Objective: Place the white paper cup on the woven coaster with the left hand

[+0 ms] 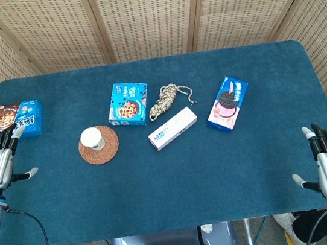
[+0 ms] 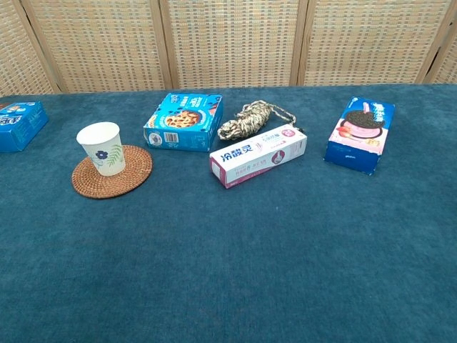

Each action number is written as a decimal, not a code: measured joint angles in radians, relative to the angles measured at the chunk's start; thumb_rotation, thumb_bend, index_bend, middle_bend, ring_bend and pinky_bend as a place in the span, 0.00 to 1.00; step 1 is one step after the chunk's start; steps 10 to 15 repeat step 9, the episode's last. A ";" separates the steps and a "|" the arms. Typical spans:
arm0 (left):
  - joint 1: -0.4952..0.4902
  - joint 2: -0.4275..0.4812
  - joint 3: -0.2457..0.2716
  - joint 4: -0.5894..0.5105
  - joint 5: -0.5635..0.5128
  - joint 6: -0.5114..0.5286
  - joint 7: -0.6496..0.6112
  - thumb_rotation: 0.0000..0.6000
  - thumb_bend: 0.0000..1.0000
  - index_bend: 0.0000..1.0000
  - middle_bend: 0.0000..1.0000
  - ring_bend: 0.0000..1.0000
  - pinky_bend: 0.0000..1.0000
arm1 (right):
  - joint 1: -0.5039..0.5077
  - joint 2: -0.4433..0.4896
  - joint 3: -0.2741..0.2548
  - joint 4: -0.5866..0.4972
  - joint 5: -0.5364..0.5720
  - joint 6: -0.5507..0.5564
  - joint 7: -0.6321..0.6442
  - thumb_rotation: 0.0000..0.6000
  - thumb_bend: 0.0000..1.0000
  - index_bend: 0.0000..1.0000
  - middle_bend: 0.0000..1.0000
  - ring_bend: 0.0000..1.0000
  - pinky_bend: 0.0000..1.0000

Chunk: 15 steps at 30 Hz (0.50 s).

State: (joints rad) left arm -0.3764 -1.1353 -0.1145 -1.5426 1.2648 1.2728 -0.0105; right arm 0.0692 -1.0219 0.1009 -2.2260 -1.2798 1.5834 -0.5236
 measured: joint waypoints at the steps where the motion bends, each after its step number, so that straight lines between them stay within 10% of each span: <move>1: 0.018 0.008 0.008 -0.022 0.002 0.022 0.005 1.00 0.00 0.00 0.00 0.00 0.00 | 0.000 0.000 0.000 0.000 -0.001 0.000 0.000 1.00 0.00 0.06 0.00 0.00 0.00; 15: 0.142 0.065 0.085 -0.173 0.080 0.164 0.060 1.00 0.00 0.00 0.00 0.00 0.00 | -0.005 0.003 -0.007 -0.006 -0.022 0.004 0.000 1.00 0.00 0.06 0.00 0.00 0.00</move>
